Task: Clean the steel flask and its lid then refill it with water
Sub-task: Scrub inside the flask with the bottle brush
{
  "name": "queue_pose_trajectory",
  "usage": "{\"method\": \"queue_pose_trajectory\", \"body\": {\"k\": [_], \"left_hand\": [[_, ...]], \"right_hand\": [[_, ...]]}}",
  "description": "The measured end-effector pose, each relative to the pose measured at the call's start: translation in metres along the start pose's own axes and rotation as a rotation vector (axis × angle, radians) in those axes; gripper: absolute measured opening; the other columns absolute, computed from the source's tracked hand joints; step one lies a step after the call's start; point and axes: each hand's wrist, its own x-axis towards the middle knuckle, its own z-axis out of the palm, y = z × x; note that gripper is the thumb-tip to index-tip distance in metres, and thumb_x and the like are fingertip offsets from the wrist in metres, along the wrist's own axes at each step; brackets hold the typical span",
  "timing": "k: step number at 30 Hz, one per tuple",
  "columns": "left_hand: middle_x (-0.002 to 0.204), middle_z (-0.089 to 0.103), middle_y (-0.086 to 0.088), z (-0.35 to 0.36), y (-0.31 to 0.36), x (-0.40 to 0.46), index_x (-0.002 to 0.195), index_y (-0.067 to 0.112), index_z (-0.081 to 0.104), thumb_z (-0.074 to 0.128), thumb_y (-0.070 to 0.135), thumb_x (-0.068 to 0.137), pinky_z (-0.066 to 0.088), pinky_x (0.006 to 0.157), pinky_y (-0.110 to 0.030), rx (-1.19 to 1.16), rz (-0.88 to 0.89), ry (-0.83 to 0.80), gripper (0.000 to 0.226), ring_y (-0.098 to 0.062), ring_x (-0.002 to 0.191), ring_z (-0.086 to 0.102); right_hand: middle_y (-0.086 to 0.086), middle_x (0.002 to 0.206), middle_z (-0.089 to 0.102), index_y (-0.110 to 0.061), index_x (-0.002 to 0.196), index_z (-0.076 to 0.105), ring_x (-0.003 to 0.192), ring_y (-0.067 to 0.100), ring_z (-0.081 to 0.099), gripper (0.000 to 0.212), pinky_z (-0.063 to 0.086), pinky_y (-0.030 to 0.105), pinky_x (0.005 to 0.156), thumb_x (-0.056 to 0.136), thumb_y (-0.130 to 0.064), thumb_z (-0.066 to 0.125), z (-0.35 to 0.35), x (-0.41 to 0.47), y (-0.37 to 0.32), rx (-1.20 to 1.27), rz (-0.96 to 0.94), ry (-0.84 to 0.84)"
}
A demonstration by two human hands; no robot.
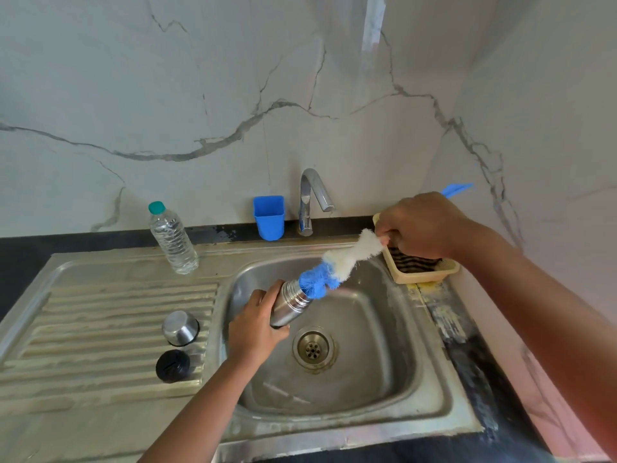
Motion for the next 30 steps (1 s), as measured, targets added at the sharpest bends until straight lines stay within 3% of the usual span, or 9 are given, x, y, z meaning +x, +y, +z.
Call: {"method": "queue_pose_trajectory", "body": {"k": [5, 9, 12, 17, 20, 23, 26, 28, 30], "left_hand": [[0.106, 0.058, 0.006, -0.010, -0.004, -0.003, 0.135, 0.046, 0.032, 0.086, 0.032, 0.057, 0.056, 0.049, -0.038, 0.025, 0.085, -0.043, 0.096, -0.023, 0.083, 0.066], [0.105, 0.061, 0.002, -0.020, 0.005, 0.002, 0.135, 0.041, 0.036, 0.087, 0.035, 0.055, 0.053, 0.045, -0.035, -0.001, 0.117, -0.015, 0.095, -0.023, 0.084, 0.065], [0.103, 0.061, 0.003, -0.025, 0.002, 0.003, 0.135, 0.040, 0.038, 0.088, 0.034, 0.053, 0.052, 0.044, -0.032, 0.000, 0.144, -0.021, 0.096, -0.022, 0.082, 0.065], [0.095, 0.059, 0.002, -0.030, -0.010, 0.003, 0.132, 0.037, 0.044, 0.087, 0.032, 0.048, 0.041, 0.042, -0.024, 0.092, 0.199, -0.003, 0.095, -0.021, 0.077, 0.063], [0.092, 0.059, -0.002, -0.033, -0.019, 0.004, 0.132, 0.032, 0.050, 0.090, 0.030, 0.041, 0.049, 0.049, -0.030, 0.184, 0.287, 0.068, 0.099, -0.022, 0.073, 0.061], [0.093, 0.058, -0.005, -0.043, -0.028, 0.009, 0.134, 0.030, 0.053, 0.089, 0.026, 0.041, 0.052, 0.058, -0.034, 0.242, 0.398, 0.148, 0.099, -0.024, 0.076, 0.059], [0.096, 0.057, -0.008, -0.055, -0.035, 0.017, 0.138, 0.030, 0.048, 0.090, 0.026, 0.044, 0.054, 0.066, -0.038, 0.327, 0.510, 0.190, 0.103, -0.027, 0.079, 0.057], [0.099, 0.057, -0.010, -0.063, -0.040, 0.021, 0.140, 0.030, 0.043, 0.092, 0.029, 0.044, 0.056, 0.068, -0.039, 0.370, 0.545, 0.180, 0.108, -0.028, 0.080, 0.058], [0.099, 0.056, -0.009, -0.070, -0.044, 0.024, 0.139, 0.031, 0.043, 0.093, 0.031, 0.042, 0.056, 0.064, -0.038, 0.370, 0.530, 0.155, 0.110, -0.028, 0.079, 0.058]], "right_hand": [[-0.006, 0.064, 0.054, -0.022, 0.067, 0.060, 0.054, 0.023, 0.052, 0.021, 0.028, 0.028, 0.059, 0.057, -0.004, 0.062, 0.017, -0.001, -0.015, -0.238, -0.320, 0.304], [-0.006, 0.071, 0.056, -0.020, 0.075, 0.059, 0.057, 0.024, 0.053, 0.017, 0.037, 0.029, 0.050, 0.063, -0.008, 0.060, 0.027, -0.002, -0.044, -0.103, -0.275, 0.176], [-0.009, 0.088, 0.061, -0.028, 0.091, 0.061, 0.075, 0.019, 0.055, 0.020, 0.034, 0.028, 0.058, 0.082, -0.016, 0.048, 0.015, 0.002, -0.052, -0.071, -0.141, 0.017], [-0.016, 0.083, 0.062, -0.032, 0.078, 0.064, 0.076, 0.007, 0.060, 0.029, 0.050, 0.032, 0.075, 0.091, -0.018, 0.043, 0.013, 0.005, -0.070, 0.237, 0.053, -0.264], [-0.019, 0.069, 0.056, -0.023, 0.085, 0.071, 0.057, -0.004, 0.050, 0.031, 0.036, 0.011, 0.060, 0.099, -0.012, 0.046, 0.021, 0.002, -0.069, 0.585, 0.120, -0.447], [-0.009, 0.059, 0.047, -0.017, 0.087, 0.071, 0.052, 0.011, 0.035, 0.029, 0.027, 0.026, 0.054, 0.102, -0.022, 0.048, 0.041, -0.006, -0.063, 0.873, 0.190, -0.554], [-0.004, 0.059, 0.042, -0.010, 0.089, 0.068, 0.049, 0.010, 0.028, 0.028, 0.022, 0.025, 0.050, 0.103, -0.019, 0.046, 0.052, -0.017, -0.073, 1.048, 0.207, -0.538], [-0.007, 0.067, 0.050, -0.014, 0.086, 0.066, 0.058, 0.010, 0.041, 0.025, 0.030, 0.024, 0.057, 0.101, -0.016, 0.046, 0.052, -0.020, -0.086, 0.877, 0.156, -0.379], [-0.010, 0.080, 0.057, -0.027, 0.086, 0.057, 0.072, 0.014, 0.054, 0.020, 0.034, 0.027, 0.060, 0.097, -0.017, 0.044, 0.057, -0.020, -0.097, 0.432, 0.132, -0.162]]}}
